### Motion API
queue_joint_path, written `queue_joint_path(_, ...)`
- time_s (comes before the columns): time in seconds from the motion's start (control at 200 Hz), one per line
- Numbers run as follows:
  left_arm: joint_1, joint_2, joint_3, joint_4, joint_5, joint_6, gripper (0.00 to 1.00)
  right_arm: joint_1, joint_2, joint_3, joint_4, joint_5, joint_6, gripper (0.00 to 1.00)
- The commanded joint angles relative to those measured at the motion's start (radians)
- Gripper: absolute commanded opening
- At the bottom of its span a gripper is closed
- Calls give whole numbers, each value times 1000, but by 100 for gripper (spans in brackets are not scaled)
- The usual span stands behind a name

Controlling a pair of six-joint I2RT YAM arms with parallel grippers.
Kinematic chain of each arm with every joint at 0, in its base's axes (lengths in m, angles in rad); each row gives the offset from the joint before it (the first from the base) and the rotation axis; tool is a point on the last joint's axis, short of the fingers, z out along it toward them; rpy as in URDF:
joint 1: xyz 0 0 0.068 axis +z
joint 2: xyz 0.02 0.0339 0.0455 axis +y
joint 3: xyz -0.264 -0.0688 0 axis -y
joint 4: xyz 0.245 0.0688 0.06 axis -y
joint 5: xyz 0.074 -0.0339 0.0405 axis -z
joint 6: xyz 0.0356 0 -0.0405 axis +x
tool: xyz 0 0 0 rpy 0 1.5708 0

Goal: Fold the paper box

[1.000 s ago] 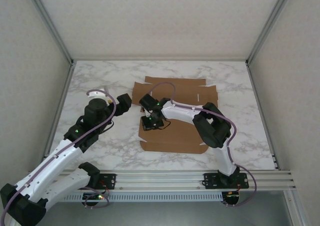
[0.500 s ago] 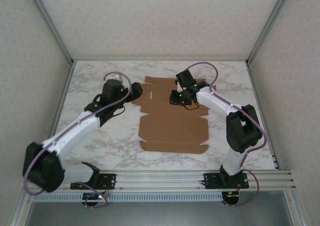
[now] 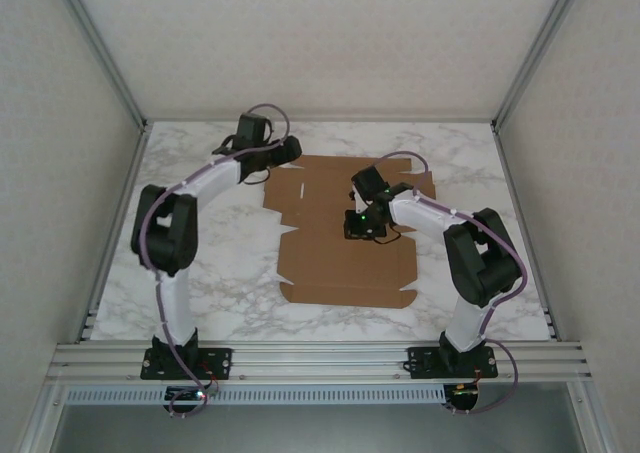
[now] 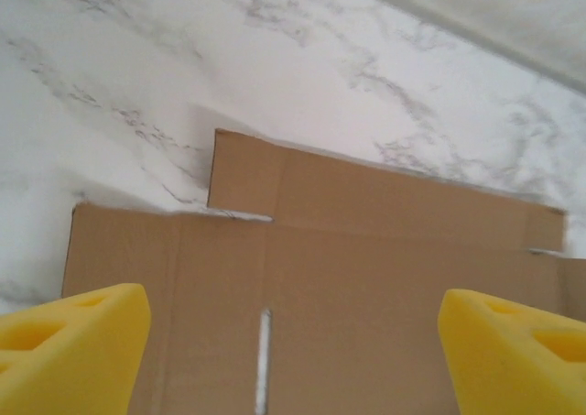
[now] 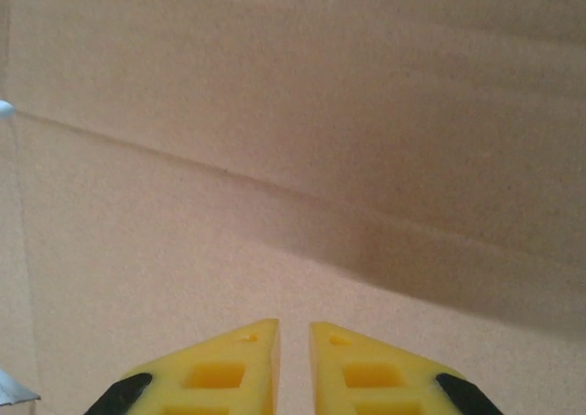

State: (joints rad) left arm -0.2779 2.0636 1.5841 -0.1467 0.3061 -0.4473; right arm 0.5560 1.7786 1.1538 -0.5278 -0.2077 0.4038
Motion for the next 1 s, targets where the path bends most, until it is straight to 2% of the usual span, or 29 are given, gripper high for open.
queue_joint_path(0.0,24,131,184,-116,39,97,82,-4,-42,-26,-19,-18,-26,16)
queue_joint_path(0.11,51,295,384,-226,69,169,76,-4,-41,-20,-32,-12,-35,17)
queue_joint_path(0.29,98,457,586,-333,172,230,76,-5,-42,-8,-52,-14,-49,18)
queue_joint_path(0.416,132,494,604,-302,309,202,72,-4,-34,-5,-62,-34,-57,18)
queue_joint_path(0.551,135,523,624,-288,393,194,68,-1,-20,-7,-63,-38,-61,18)
queue_joint_path(0.861,127,570,659,-285,455,174,60,22,38,23,-91,-27,-81,18)
queue_joint_path(0.991,112,570,671,-303,469,185,54,33,58,30,-101,-5,-92,17)
